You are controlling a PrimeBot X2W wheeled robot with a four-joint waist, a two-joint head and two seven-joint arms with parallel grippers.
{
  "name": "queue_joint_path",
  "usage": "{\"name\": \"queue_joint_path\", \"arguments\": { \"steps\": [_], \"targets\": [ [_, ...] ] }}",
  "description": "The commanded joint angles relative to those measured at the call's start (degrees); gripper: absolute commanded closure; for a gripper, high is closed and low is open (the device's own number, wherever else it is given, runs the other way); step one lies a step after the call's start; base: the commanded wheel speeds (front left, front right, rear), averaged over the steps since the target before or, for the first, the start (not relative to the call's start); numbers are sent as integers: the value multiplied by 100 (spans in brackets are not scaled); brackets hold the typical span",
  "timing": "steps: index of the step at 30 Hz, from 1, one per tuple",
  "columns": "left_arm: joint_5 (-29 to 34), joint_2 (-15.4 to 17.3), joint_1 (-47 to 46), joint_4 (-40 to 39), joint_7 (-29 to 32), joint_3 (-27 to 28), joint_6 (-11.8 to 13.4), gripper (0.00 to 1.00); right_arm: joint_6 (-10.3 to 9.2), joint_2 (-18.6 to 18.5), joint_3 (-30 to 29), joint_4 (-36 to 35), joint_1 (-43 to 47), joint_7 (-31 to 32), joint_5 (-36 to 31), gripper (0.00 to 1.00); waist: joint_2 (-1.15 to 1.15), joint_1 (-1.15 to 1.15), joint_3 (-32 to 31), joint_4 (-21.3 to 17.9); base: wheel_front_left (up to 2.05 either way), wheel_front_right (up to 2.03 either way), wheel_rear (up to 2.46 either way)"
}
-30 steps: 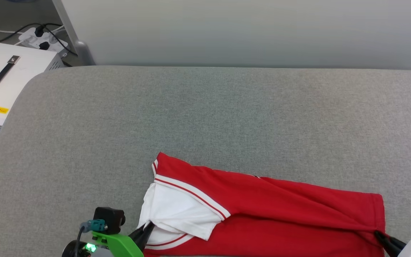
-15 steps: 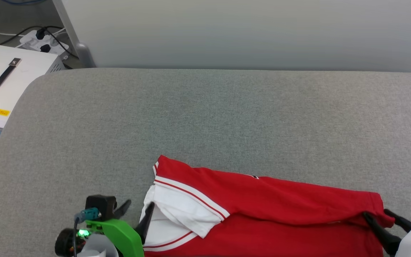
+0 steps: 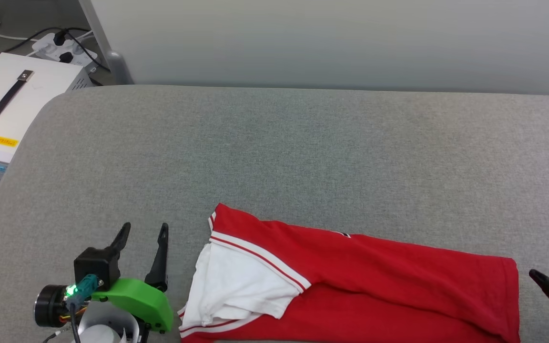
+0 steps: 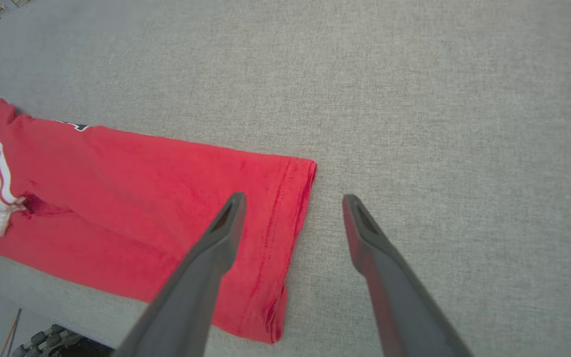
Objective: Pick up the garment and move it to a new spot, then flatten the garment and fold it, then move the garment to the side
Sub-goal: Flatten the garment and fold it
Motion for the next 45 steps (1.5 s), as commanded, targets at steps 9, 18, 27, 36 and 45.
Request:
{"name": "queue_joint_path", "arguments": {
  "steps": [9, 18, 27, 36, 45],
  "targets": [
    [1357, -734, 579, -45, -33, 1289, -110, 0, -4, 240, 239, 601, -213, 736, 456, 0, 0, 0, 247, 176, 0, 0, 0],
    [2248, -1554, 887, -325, -33, 2278, -584, 0, -4, 553, 683, 1154, -459, 704, 545, 0, 0, 0, 399, 365, 0, 0, 0],
    [2934, -2395, 1182, -345, -33, 3060, -1228, 0, -4, 828, 1297, 1462, -656, 548, 716, 0, 0, 0, 390, 423, 0, 0, 0],
    [3398, -2792, 1257, -152, -34, 3615, -1718, 0, -4, 767, 1645, 1739, -824, 139, 735, 100, 0, 0, 327, 383, 0, 0, 0],
    [3668, -2966, 1309, -182, -34, 3929, -2098, 0, -4, 266, 1510, 1954, -991, -286, 892, 100, 0, 0, 226, 301, 0, 0, 0]
  ]
}}
